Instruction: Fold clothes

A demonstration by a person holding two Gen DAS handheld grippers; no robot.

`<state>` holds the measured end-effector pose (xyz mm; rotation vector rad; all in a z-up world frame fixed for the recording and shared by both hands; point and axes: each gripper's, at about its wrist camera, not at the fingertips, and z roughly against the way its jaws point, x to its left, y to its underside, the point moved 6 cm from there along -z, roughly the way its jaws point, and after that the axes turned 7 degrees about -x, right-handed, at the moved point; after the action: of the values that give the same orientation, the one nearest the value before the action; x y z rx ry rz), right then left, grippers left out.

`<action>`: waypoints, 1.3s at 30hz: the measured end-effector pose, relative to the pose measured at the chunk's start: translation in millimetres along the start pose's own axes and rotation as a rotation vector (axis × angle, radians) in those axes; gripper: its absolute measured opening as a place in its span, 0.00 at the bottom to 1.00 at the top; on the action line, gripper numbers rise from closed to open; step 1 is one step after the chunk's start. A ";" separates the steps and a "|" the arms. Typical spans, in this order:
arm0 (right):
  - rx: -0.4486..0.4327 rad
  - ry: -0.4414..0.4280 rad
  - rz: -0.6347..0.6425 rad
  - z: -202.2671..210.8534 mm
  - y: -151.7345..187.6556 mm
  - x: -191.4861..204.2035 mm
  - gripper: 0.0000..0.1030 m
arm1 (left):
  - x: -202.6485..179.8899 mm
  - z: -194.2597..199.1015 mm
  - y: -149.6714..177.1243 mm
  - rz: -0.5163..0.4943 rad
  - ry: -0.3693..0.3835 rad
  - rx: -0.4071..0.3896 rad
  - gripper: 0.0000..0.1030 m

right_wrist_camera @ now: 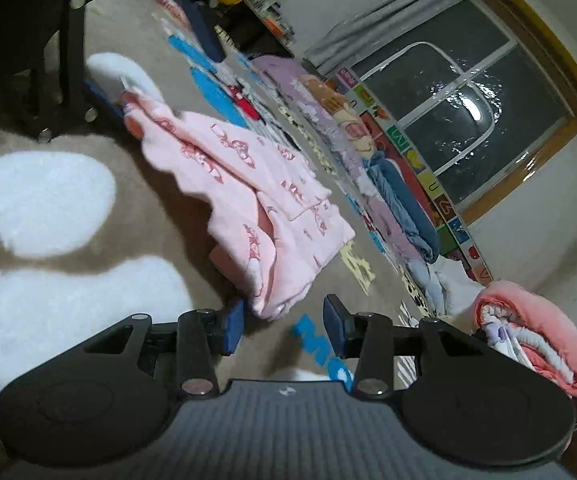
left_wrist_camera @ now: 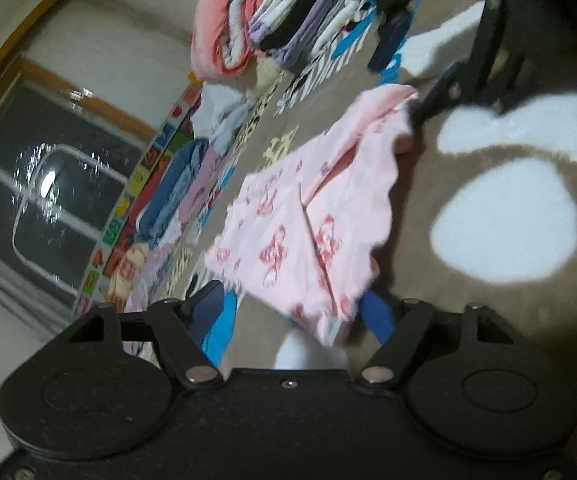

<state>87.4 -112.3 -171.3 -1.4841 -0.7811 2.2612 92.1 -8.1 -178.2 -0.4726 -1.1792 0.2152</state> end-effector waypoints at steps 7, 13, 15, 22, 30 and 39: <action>0.004 -0.034 0.016 11.3 -0.3 3.6 0.43 | -3.2 -5.8 -5.5 0.000 0.001 -0.014 0.64; -0.026 -0.063 0.057 5.9 -21.5 17.6 0.43 | -4.5 -10.7 -14.4 0.016 0.009 -0.031 0.63; -0.018 -0.063 0.069 3.3 -22.5 18.3 0.43 | -4.5 -10.5 -14.2 0.021 0.008 -0.032 0.63; 0.088 -0.001 0.070 1.2 1.1 -4.4 0.45 | -4.4 -9.7 -13.5 0.037 0.007 -0.036 0.63; -0.036 -0.023 0.287 4.7 -10.3 21.2 0.39 | -3.9 -7.2 -11.4 0.058 -0.005 -0.034 0.63; -0.085 -0.094 0.254 14.8 -8.1 18.7 0.26 | -10.8 -4.3 -5.2 0.062 0.001 -0.021 0.26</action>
<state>66.1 -99.6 -175.6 -1.6059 -0.7619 2.5287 91.6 -18.1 -186.1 -0.5283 -1.1677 0.2557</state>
